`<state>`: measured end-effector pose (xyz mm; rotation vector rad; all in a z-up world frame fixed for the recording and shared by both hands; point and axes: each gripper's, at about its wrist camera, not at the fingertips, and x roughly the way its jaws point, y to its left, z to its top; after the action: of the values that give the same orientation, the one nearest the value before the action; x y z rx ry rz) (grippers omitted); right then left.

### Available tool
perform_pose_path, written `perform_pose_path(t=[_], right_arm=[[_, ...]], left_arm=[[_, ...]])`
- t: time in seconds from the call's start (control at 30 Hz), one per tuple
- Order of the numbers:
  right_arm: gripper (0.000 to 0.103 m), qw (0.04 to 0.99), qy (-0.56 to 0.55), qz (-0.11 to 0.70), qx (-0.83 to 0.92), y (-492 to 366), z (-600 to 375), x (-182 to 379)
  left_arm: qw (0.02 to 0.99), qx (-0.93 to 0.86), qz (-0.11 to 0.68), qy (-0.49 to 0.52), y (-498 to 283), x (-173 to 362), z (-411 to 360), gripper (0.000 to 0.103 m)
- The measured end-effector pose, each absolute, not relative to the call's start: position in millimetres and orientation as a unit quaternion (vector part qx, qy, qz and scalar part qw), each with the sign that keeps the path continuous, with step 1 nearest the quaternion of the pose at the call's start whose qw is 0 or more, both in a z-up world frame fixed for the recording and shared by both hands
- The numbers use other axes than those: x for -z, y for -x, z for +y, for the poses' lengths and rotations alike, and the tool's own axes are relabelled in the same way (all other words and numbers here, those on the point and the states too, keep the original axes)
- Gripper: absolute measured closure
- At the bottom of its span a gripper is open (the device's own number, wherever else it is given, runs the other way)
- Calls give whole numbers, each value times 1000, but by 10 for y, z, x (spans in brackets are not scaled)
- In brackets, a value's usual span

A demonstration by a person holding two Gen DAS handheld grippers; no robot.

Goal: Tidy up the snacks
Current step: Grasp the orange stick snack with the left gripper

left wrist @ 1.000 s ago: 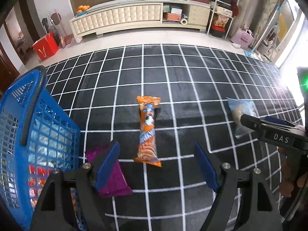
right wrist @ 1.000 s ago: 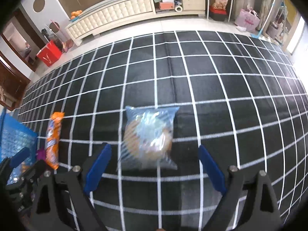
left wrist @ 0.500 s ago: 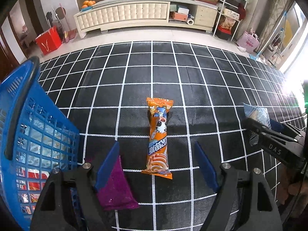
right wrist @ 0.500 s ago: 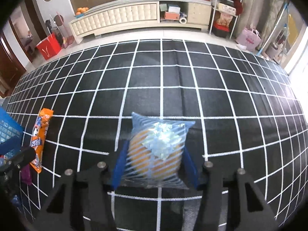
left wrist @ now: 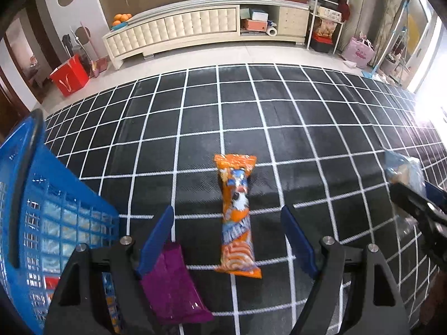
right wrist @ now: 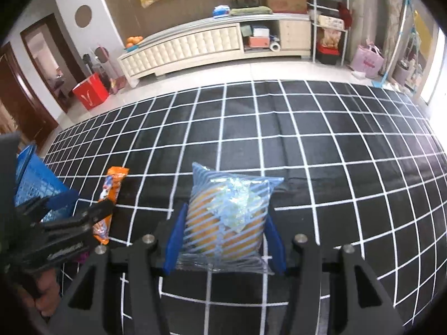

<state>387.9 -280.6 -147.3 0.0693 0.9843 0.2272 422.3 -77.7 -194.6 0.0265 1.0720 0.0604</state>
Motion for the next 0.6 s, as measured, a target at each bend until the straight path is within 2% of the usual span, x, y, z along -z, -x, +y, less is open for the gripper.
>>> perform_pose_path(t=[0.27, 0.43, 0.53, 0.6], right_arm=[[45, 871, -34, 477, -115, -3903, -2809, 1557], [45, 872, -22, 475, -116, -3881, -2771, 1555], [45, 872, -19, 474, -116, -3861, -2741, 1553], [45, 872, -20, 476, -117, -3857, -2711, 1550]], left_arm=[[852, -44, 521, -6, -4370, 2122, -713, 27], [842, -33, 538, 11, -4314, 2172, -708, 55], [844, -26, 536, 7, -4259, 2147, -745, 80], [844, -27, 536, 5, -4237, 2149, -749, 84]])
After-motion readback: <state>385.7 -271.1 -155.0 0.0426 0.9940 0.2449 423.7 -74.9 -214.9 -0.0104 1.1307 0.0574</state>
